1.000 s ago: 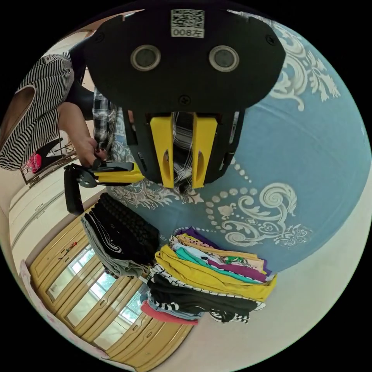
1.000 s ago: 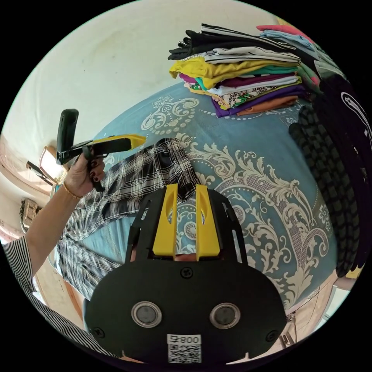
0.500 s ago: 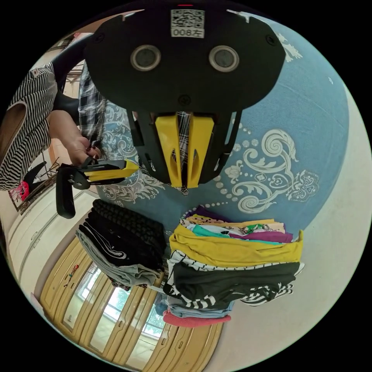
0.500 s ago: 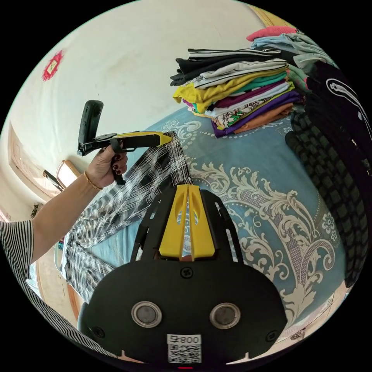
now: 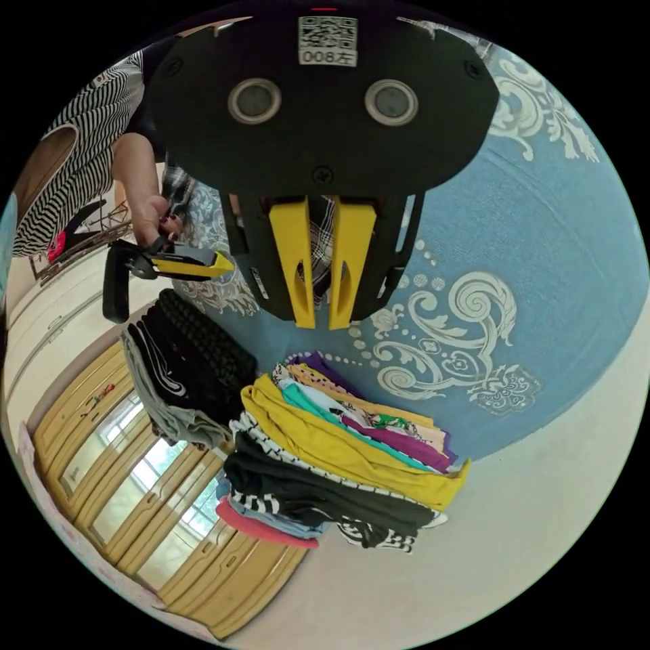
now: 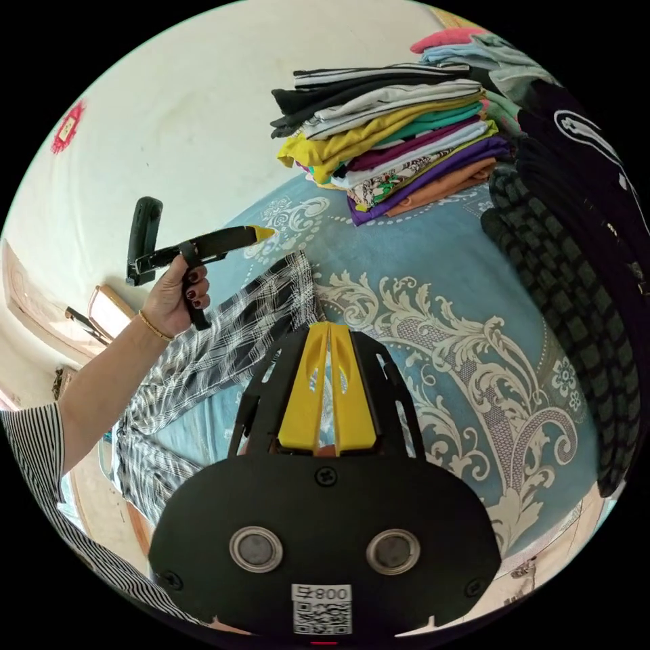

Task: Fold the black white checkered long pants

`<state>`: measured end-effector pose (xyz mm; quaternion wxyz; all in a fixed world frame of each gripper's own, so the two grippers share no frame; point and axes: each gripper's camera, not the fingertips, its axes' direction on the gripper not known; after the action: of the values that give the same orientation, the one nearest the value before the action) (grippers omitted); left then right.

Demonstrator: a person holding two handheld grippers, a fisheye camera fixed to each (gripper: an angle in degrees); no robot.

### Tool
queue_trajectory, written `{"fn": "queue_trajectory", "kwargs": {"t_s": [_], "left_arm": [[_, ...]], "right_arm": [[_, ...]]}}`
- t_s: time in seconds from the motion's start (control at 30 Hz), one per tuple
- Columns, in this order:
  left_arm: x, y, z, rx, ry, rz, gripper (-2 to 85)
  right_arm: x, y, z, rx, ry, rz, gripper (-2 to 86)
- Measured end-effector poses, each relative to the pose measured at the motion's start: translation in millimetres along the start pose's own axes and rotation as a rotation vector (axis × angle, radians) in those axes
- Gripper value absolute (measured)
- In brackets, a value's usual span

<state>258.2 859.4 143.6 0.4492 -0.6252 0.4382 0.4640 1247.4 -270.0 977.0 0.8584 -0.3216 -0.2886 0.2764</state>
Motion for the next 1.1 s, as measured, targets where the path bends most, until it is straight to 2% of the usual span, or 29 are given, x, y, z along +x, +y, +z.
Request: {"fn": "queue_trajectory", "kwargs": {"t_s": [0.1,0.17,0.33,0.47,0.57,0.73,0.83,0.97,1.0,1.1], "left_arm": [[6.6,29.9,-26.0,0.033,0.024,-0.027,2.2],[21.2,63.1,-39.3,-0.026,-0.029,-0.016,1.5],[38.6,134.6,-41.6,-0.236,-0.179,-0.026,0.4],[33.1,177.8,-66.6,-0.145,-0.089,-0.143,0.2],[42.3,211.8,-110.0,0.015,-0.089,-0.165,0.2],[56.2,299.0,-177.9,0.066,-0.263,-0.294,0.1],[59.8,370.1,-223.9,0.071,-0.441,-0.465,0.2],[53.4,463.5,-267.3,0.021,-0.565,-0.687,0.2],[50.8,475.2,-270.6,0.001,-0.566,-0.727,0.3],[53.0,517.0,-293.2,0.028,-0.484,-0.77,0.3]], "right_arm": [[-19.9,4.2,8.1,0.051,-0.061,-0.091,0.0],[-35.6,5.3,25.5,0.018,-0.066,-0.159,0.0],[-63.1,17.1,106.8,-0.246,0.017,-0.262,-0.3],[-67.7,28.6,132.0,-0.227,0.044,-0.267,-0.1],[-74.2,40.2,148.2,-0.185,0.104,-0.268,0.0],[-108.4,64.9,175.7,-0.062,0.081,-0.353,0.0],[-140.3,83.1,219.2,-0.144,0.025,-0.484,0.0],[-177.2,111.7,283.4,-0.287,0.058,-0.639,-0.1],[-185.5,121.5,308.1,-0.354,0.1,-0.681,-0.1],[-191.3,137.3,338.2,-0.31,0.169,-0.726,-0.1]]}}
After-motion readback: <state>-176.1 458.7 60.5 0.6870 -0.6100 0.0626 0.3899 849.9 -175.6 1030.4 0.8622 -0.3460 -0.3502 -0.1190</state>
